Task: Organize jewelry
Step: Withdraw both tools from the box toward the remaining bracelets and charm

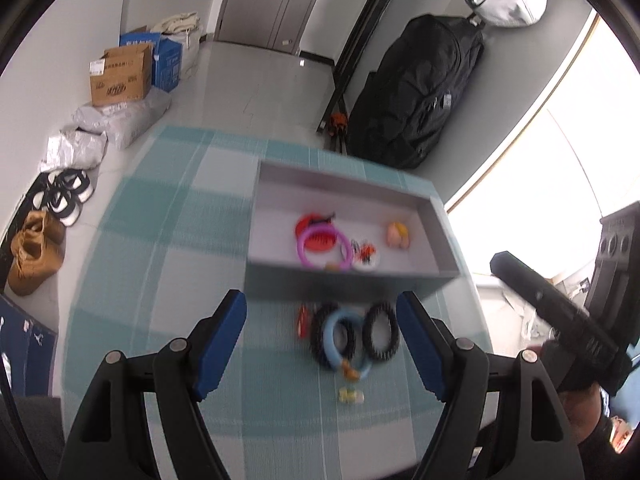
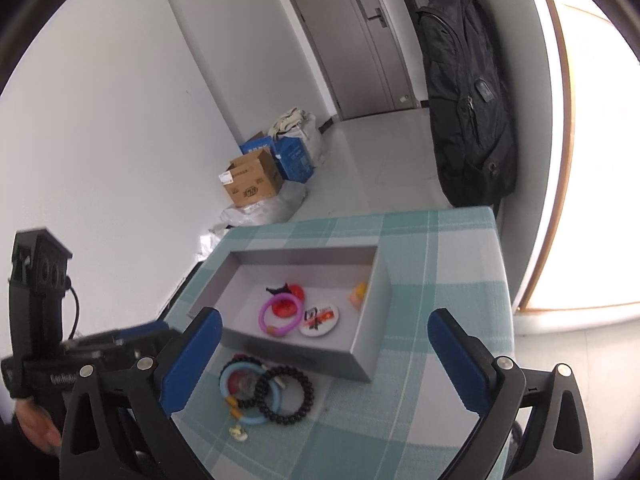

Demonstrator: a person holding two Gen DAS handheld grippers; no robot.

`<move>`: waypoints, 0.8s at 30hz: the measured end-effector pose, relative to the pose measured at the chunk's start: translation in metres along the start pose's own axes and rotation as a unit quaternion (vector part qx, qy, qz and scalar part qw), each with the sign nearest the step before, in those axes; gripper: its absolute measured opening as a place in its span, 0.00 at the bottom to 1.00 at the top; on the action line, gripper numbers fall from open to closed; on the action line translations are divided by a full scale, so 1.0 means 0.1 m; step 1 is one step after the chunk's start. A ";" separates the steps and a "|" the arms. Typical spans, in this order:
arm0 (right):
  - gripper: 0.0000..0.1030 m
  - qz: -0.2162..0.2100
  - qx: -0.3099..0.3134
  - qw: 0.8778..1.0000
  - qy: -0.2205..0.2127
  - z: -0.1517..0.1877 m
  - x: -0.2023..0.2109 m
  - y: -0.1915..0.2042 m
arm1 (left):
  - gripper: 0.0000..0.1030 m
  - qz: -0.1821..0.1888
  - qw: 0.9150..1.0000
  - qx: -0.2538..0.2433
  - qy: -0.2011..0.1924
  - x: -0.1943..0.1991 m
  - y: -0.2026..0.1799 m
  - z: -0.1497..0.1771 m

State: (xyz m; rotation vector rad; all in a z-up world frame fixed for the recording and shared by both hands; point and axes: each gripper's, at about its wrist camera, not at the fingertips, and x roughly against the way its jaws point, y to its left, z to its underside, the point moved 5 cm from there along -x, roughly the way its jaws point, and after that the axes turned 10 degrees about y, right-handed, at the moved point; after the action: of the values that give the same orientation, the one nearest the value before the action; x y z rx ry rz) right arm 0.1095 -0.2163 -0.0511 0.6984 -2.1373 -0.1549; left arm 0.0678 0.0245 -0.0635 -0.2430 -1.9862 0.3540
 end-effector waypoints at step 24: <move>1.00 0.014 -0.022 0.999 0.032 0.29 -0.01 -0.09 | 0.71 -0.063 0.990 -0.080 0.099 -0.51 -0.34 0.47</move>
State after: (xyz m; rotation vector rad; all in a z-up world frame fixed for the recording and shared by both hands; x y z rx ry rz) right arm 0.0912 -0.2272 -0.0727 0.6393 -2.0754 -0.1604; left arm 0.0469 -0.0302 -0.1134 -0.2420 -1.8236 0.0856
